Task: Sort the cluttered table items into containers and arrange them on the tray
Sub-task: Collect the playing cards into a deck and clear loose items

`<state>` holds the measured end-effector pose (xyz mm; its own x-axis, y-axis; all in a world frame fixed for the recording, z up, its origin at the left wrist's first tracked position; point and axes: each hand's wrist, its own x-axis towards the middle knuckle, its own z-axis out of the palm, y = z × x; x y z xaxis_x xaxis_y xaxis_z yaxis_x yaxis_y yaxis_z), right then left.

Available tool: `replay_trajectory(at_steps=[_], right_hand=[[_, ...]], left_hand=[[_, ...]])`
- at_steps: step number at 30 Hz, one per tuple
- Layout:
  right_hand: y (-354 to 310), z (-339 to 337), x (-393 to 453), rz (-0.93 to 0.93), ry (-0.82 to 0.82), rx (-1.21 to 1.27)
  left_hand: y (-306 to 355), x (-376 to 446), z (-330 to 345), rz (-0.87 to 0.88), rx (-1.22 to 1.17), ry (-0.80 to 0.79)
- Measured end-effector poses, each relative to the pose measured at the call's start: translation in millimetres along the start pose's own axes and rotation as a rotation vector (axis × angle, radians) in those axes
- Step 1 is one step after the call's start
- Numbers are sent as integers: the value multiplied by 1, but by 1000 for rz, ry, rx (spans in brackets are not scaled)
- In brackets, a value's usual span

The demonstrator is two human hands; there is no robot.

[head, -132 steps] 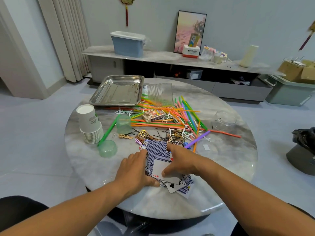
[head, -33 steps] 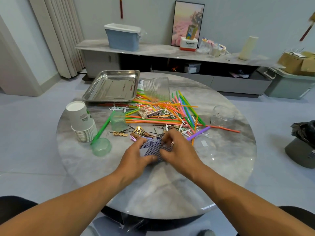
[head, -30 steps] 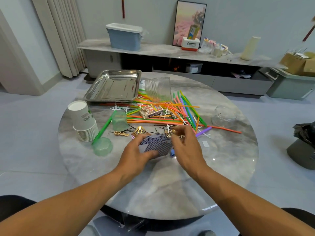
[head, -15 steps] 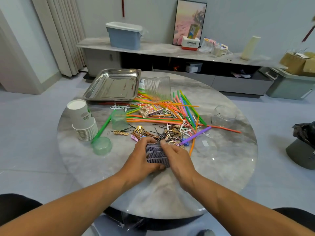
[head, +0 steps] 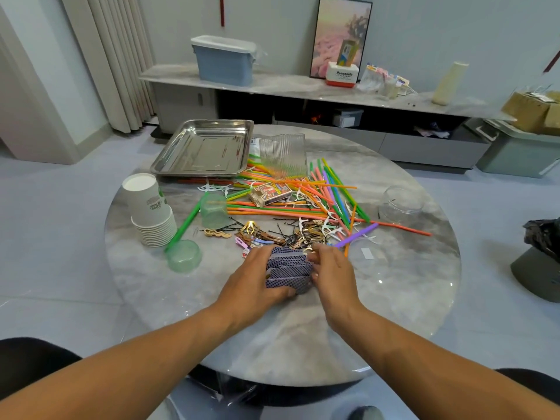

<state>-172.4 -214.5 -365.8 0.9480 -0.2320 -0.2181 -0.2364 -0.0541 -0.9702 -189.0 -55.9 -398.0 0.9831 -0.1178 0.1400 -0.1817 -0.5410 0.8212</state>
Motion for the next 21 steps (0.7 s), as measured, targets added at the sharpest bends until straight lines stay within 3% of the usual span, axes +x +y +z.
replay_trajectory(at_steps=[5,11,15,18,21], right_hand=[[5,9,-26,-239,-315,-208],[6,8,-16,-270,-66,-210],[2,4,-5,-17,67,-26],[5,3,-5,76,45,-17],[8,5,-8,-57,-23,-166]], left_hand=[[6,-2,1,13,42,-7],[7,-2,0,28,193,-29],[4,-3,0,43,216,-25],[3,-2,0,71,239,-21],[2,-2,2,89,282,-10]])
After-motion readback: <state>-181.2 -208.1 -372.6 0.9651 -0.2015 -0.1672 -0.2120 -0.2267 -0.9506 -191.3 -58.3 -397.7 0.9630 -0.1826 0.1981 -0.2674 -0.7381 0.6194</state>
